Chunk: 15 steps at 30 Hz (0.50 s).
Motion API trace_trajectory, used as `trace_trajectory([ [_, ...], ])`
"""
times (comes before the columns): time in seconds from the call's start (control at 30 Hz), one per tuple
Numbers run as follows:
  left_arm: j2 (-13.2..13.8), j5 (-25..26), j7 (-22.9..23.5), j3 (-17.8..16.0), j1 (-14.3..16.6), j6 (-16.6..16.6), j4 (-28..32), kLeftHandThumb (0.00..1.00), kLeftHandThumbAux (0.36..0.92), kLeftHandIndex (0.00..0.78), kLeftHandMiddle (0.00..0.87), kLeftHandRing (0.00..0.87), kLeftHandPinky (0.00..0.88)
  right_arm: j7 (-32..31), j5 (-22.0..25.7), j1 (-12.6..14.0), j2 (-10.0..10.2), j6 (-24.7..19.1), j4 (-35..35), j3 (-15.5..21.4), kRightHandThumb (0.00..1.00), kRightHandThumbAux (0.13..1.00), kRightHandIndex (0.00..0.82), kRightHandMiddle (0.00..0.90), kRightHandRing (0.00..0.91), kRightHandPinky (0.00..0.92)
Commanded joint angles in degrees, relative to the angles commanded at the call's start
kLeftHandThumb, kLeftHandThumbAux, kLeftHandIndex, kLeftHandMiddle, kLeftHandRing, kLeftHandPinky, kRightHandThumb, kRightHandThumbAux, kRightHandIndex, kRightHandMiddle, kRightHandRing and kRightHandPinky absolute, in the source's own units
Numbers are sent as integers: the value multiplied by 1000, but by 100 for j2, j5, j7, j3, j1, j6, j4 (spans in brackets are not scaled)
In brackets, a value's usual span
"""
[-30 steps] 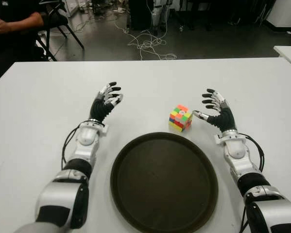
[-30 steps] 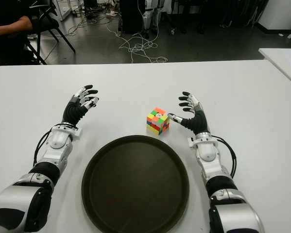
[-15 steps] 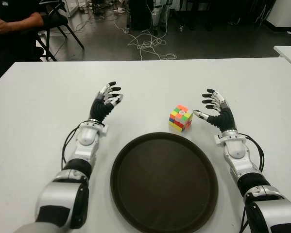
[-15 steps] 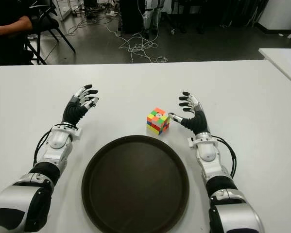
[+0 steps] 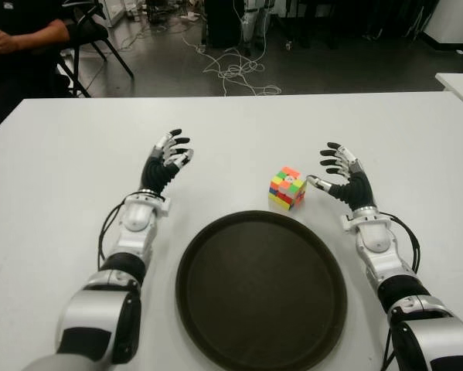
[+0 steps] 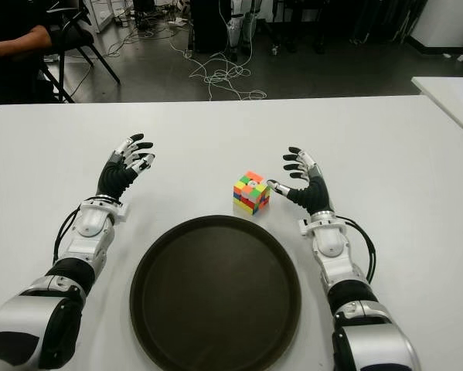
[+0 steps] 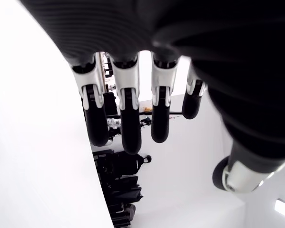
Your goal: Pick up the Rubik's Cube and put it in the plate
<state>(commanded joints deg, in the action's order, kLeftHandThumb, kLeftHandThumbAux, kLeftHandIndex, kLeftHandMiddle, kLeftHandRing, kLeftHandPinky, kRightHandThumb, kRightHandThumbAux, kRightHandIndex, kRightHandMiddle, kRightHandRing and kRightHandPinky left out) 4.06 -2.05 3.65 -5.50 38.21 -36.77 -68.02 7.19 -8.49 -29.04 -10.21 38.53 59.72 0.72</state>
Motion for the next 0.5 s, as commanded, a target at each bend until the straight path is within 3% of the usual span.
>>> trace_trajectory([
  [0.5,-4,54,73,-42,53,81,-18,110,595,152,240,286,288,74,-35,-56,-40,-4,-27,-10,196,814,174,264,282,312],
])
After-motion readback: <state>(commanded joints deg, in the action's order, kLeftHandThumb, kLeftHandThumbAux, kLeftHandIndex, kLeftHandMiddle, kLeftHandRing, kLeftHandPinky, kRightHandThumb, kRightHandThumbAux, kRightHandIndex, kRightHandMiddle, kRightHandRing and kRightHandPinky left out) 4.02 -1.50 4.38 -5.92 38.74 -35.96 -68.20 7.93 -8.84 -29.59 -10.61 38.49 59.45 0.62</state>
